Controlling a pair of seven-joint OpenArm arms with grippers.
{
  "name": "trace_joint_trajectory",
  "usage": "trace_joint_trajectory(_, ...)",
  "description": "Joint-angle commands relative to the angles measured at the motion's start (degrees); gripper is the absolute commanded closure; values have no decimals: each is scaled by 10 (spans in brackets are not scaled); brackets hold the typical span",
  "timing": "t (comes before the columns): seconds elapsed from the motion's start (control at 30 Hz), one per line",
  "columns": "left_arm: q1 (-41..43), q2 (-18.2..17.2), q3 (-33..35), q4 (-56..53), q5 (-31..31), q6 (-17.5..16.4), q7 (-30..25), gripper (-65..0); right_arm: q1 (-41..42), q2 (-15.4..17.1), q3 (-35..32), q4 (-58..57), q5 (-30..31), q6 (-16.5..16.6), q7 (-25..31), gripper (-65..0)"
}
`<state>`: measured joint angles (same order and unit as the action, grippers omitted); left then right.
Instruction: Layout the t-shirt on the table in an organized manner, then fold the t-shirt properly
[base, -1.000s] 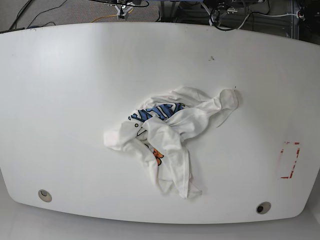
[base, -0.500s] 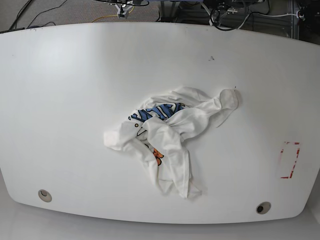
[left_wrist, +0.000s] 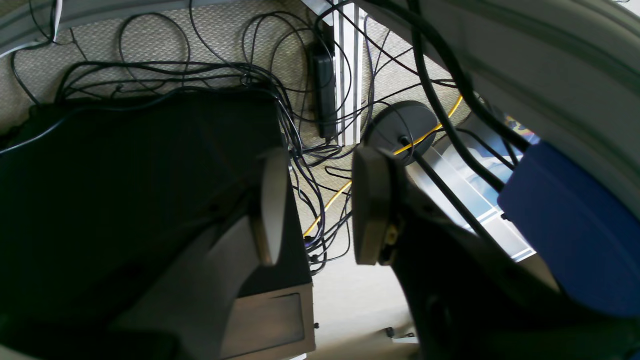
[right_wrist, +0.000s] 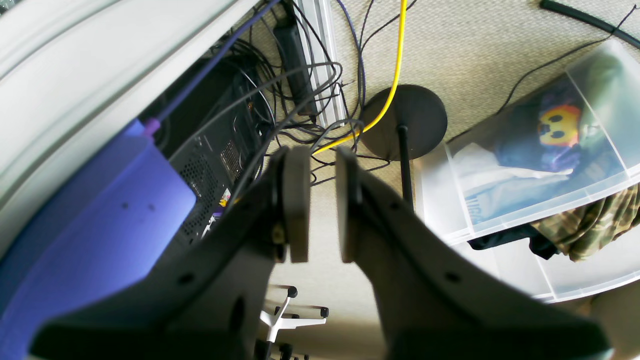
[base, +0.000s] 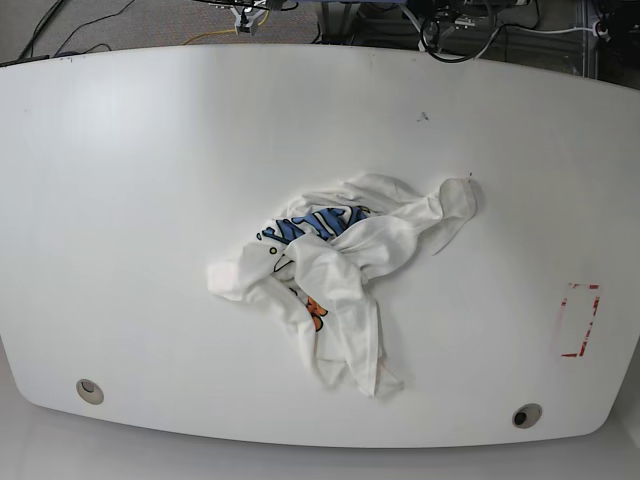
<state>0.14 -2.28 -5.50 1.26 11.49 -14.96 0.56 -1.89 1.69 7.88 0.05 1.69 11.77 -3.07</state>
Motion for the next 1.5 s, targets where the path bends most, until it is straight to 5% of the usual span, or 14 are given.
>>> trace_joint_trajectory(0.0, 0, -2, 1, 2, -2, -2, 1, -201, -3, 0, 1, 1, -3, 1, -1, -89)
trace_joint_trajectory(0.97, 39, -2, -2, 49, 1, -2, -4, -204, -20, -2, 0, 46, 1, 1, 2, -79)
trace_joint_trajectory(1.47, 75, -4, -25, 60, 1, 22, -87, -204, -87, -2, 0, 142, 0, -7, 19, -79)
